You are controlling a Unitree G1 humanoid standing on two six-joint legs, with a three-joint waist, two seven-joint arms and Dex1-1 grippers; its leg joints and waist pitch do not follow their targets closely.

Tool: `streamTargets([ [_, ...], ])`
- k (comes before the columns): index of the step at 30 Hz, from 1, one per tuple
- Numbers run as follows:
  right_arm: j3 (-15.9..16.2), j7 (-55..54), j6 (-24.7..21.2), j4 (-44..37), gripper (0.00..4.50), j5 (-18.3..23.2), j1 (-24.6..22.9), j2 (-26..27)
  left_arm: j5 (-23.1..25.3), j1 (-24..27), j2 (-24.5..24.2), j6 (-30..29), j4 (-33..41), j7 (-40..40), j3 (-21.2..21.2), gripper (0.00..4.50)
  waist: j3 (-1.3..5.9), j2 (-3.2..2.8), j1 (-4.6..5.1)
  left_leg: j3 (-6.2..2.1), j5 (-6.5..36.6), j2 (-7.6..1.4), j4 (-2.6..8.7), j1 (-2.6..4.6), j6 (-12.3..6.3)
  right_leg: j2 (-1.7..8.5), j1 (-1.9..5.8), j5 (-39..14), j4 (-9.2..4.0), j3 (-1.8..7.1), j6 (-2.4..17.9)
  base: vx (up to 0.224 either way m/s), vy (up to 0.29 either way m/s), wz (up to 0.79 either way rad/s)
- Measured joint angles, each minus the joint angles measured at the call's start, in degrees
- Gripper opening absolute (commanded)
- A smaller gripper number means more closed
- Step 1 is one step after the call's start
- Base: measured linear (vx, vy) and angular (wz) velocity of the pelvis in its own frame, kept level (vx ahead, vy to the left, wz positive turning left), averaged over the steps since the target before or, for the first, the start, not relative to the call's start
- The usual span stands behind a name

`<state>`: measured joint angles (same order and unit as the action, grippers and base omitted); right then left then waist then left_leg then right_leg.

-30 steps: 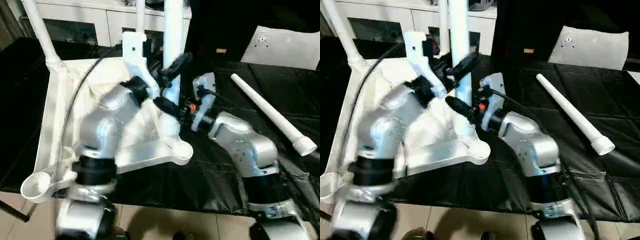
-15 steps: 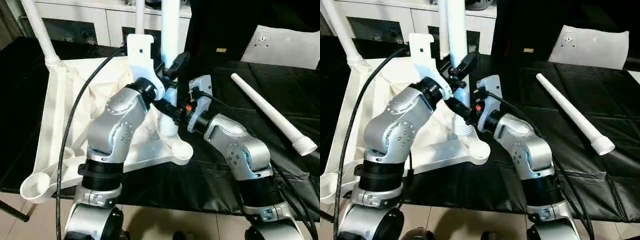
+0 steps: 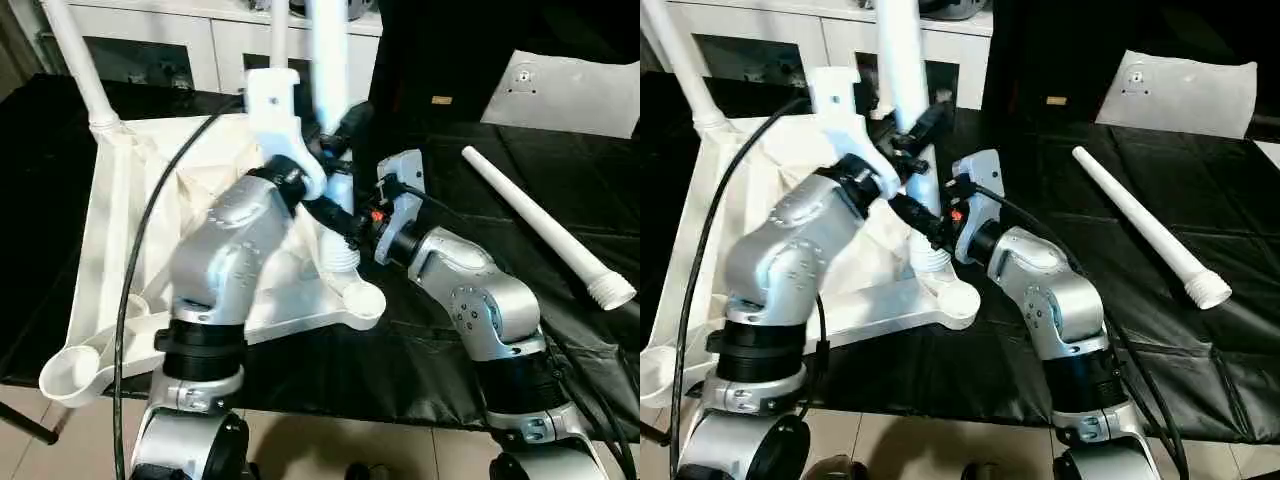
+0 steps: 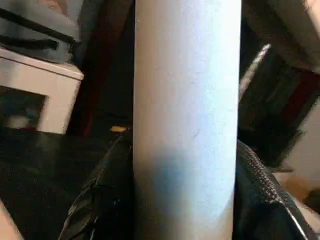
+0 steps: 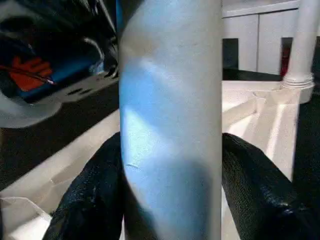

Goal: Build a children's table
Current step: Pick table leg

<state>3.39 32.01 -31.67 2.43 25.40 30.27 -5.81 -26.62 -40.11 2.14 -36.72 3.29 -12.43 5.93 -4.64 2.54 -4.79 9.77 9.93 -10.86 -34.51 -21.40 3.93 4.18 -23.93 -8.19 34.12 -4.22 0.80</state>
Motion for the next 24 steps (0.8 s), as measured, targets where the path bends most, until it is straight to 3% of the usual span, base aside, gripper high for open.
streamTargets([
  [10,-3.5,9.7,-8.7,-0.4,3.93,8.6,2.7,-7.2,-11.0,-4.1,-6.6,-6.8,-5.3,-12.6,5.4,1.83,0.01,0.02,-0.24,0.01,0.0,0.01,-0.02,0.01,-0.01,0.00,0.03,0.0,0.04,0.01,0.0,0.000,0.000,0.00],
  [14,-3.3,15.1,-11.9,-0.1,4.20,10.6,4.3,-11.7,-13.7,-6.0,-10.6,-8.8,-7.6,-21.8,3.9,1.83,0.00,0.04,-0.32,0.01,0.0,0.00,-0.02,0.05,-0.01,0.00,0.05,0.0,0.06,0.01,0.0,0.000,0.000,0.00],
  [24,-0.4,27.4,-13.9,0.0,4.20,13.1,4.3,-16.6,-15.8,-7.0,-15.0,-9.3,-8.8,-40.0,-2.0,1.83,0.00,0.04,-0.44,0.02,0.0,0.00,-0.03,0.05,-0.02,0.02,0.07,0.0,0.07,0.02,0.1,0.000,0.000,0.00],
])
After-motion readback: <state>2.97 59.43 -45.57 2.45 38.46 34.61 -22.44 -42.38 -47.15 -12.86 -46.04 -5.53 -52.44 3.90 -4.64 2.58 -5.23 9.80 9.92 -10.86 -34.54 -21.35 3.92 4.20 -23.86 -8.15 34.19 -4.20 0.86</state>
